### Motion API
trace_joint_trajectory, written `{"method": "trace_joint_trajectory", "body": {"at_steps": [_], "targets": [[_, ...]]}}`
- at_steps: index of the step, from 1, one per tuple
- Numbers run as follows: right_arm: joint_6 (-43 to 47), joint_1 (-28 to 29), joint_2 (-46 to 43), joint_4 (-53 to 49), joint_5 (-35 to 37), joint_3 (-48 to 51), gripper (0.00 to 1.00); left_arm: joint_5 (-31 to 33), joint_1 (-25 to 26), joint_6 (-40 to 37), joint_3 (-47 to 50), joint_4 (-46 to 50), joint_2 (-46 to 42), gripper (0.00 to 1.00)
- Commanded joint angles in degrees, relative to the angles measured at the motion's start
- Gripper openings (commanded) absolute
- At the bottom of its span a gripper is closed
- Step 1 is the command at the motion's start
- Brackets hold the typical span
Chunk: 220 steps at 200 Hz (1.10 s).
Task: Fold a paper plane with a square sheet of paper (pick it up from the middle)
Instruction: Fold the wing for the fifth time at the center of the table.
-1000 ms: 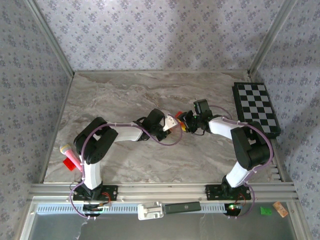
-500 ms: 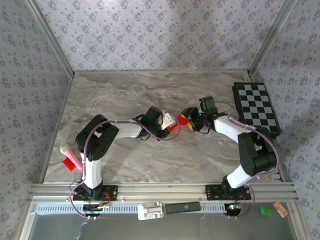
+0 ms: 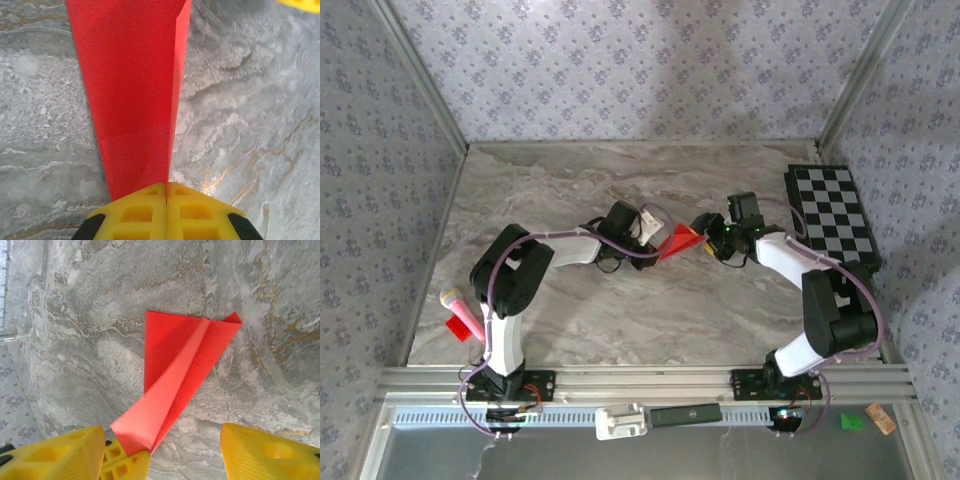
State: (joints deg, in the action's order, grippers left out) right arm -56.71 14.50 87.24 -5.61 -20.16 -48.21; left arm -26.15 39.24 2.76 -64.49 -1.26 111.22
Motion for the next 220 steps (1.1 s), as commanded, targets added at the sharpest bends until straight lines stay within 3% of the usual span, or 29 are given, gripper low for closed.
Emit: {"method": "trace_joint_trajectory", "body": {"at_steps": [1,59,97,220], "targets": [[9.36,-0.71,-1.49,-0.61,0.48,0.99,0.64,-4.26,-0.38,7.4,-2.28,2.51,1.35,0.01],[18.09,-0.38,-0.61,3.21,-1.89,2.49,0.65,-6.47,-1.73,19.12,-2.43,-0.36,2.55,0.0],[22.71,1.19,1.83,3.35,-2.17,1.63,0.64,-12.0,-2.66,24.9,-3.86,-0.62,4.37,0.0],[28.23,5.06,12.92,-2.56,-0.41,-7.71,0.65,-17.18,-4.28,41.67,-5.09,-5.15,9.05,0.0]]}}
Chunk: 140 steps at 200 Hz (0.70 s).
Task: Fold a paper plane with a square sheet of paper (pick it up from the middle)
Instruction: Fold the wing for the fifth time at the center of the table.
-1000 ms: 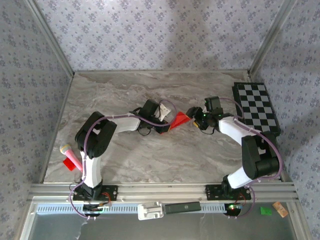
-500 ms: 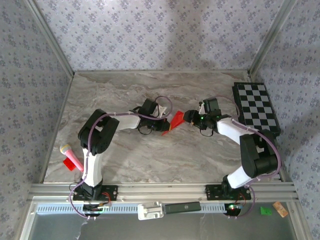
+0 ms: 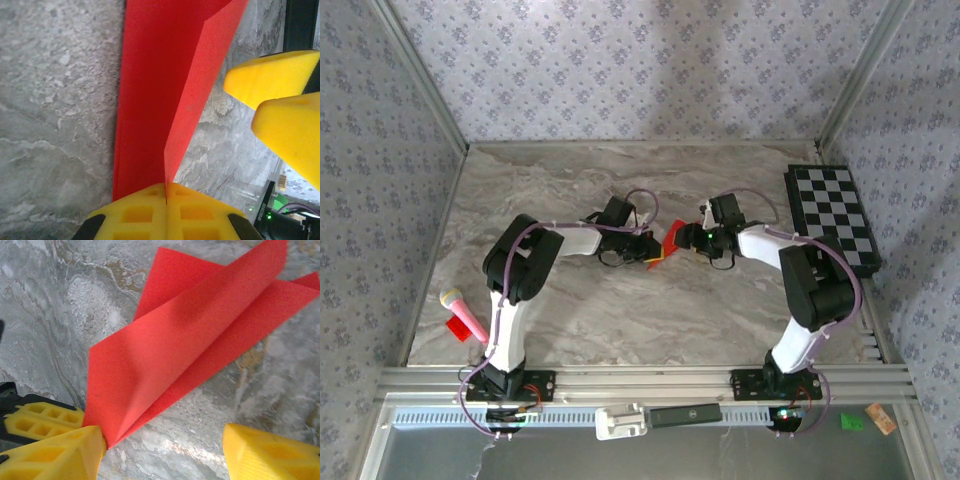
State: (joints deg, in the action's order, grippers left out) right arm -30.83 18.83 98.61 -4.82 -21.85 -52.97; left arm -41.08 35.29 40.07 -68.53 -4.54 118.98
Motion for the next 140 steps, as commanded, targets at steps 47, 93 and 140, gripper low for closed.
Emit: {"method": "trace_joint_trajectory", "body": {"at_steps": [47,93,140], "targets": [[2.18,1.3,3.37,-5.68,3.65,-4.86,0.64,-2.64,-0.74,9.77,1.27,-7.0,1.34,0.0],[1.91,1.64,6.13,-7.46,3.72,-7.68,0.64,-3.18,-0.81,11.16,1.9,-8.04,1.87,0.0],[1.56,2.39,9.14,-10.88,5.92,-11.47,0.63,-3.28,-0.76,11.42,2.03,-7.77,2.3,0.0]]}}
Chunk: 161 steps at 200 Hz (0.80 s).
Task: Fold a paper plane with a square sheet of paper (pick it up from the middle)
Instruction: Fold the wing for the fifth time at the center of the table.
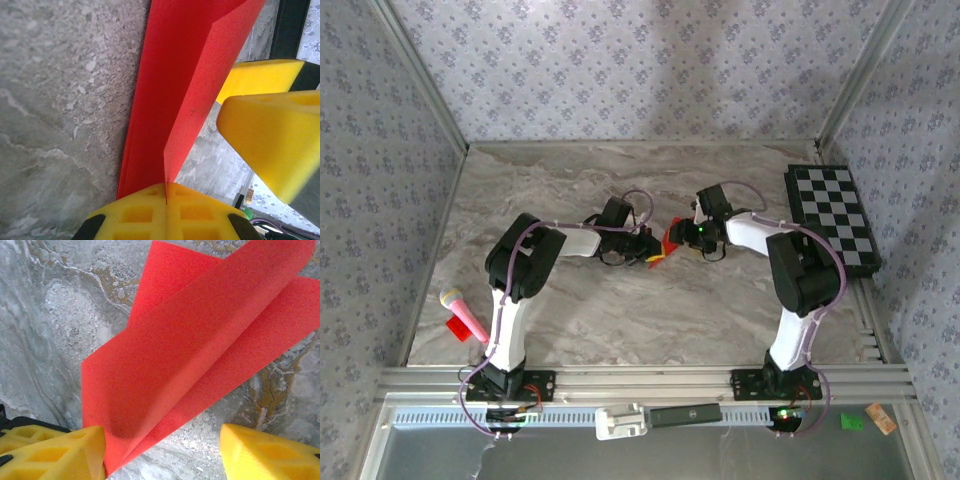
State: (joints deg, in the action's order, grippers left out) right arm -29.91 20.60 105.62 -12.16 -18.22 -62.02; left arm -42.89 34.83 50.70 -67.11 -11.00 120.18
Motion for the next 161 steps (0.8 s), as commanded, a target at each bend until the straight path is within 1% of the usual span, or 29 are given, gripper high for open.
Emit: {"method": "trace_joint_trajectory", "body": {"at_steps": [1,31,51,56,73,98,161], "targets": [[0.64,0.6,2.17,-3.68,2.3,-2.5,0.63,-1.44,-0.34,0.8,0.59,-1.3,1.1,0.0],[0.13,1.03,4.59,-7.33,4.88,-5.0,0.62,-1.38,-0.36,1.2,0.7,-1.3,1.44,0.0],[-0.34,1.69,6.31,-9.8,7.38,-5.83,0.65,-1.24,-0.37,1.32,0.9,-1.3,1.46,0.0],[-0.47,1.87,6.67,-10.39,7.96,-7.9,0.65,-1.24,-0.37,1.33,0.97,-1.3,1.46,0.0],[-1.14,2.33,8.3,-12.46,9.72,-9.36,0.67,-1.17,-0.34,1.42,1.12,-1.3,1.64,0.0],[-1.96,3.2,10.67,-15.78,12.43,-11.62,0.68,-0.95,-0.36,1.6,1.54,-1.49,1.66,0.02],[-3.22,4.08,14.3,-19.93,15.95,-14.17,0.68,-0.44,-0.46,1.9,2.41,-1.56,1.07,0.08]]}}
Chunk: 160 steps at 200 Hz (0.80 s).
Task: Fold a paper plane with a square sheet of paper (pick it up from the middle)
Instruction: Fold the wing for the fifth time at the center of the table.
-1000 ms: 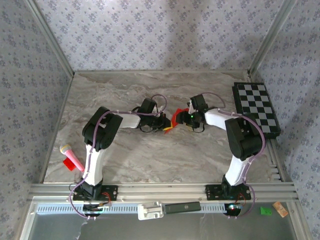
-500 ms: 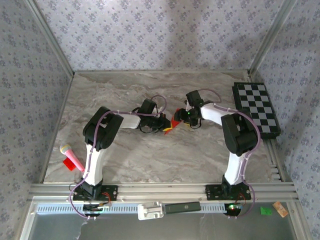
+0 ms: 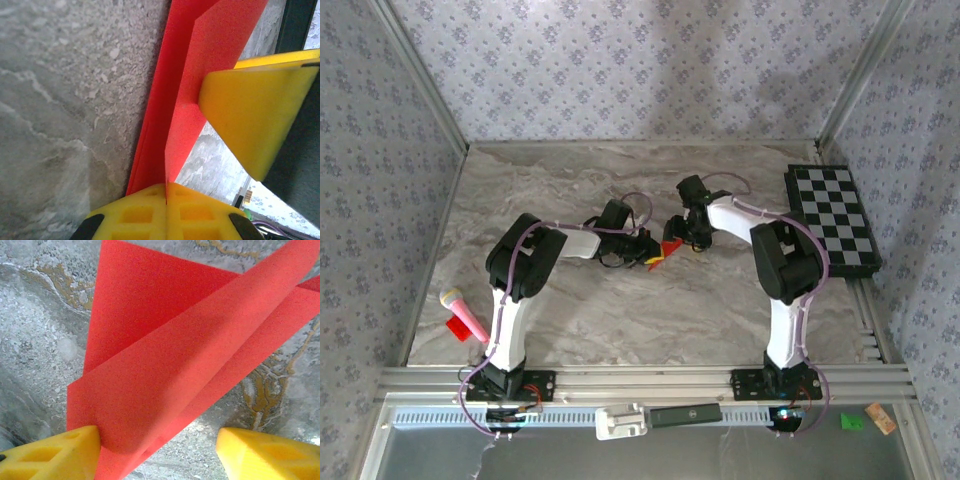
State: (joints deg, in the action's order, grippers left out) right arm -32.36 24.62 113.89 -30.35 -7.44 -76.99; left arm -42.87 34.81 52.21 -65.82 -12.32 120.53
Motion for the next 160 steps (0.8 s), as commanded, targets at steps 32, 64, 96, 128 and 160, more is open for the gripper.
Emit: {"method": "trace_joint_trajectory", "body": {"at_steps": [32,64,96,128,160], "targets": [[-0.9,0.45,7.2,-2.95,7.21,0.28,0.68,-0.14,-0.45,0.35,1.56,-0.25,0.0,0.12],[-1.65,0.69,8.36,-3.84,8.51,-0.55,0.68,-0.06,-0.4,-0.24,2.11,-0.37,-1.58,0.16],[-2.08,0.77,9.16,-5.6,9.07,-0.89,0.68,1.06,-0.46,-1.53,2.45,1.57,-3.08,0.19],[-2.12,0.81,9.34,-5.69,9.03,-0.99,0.68,1.7,-0.48,-1.74,2.98,2.19,-4.17,0.2],[-2.17,0.74,9.34,-5.78,9.04,-1.01,0.68,3.27,-0.82,-2.28,3.93,3.59,-6.07,0.21]]}}
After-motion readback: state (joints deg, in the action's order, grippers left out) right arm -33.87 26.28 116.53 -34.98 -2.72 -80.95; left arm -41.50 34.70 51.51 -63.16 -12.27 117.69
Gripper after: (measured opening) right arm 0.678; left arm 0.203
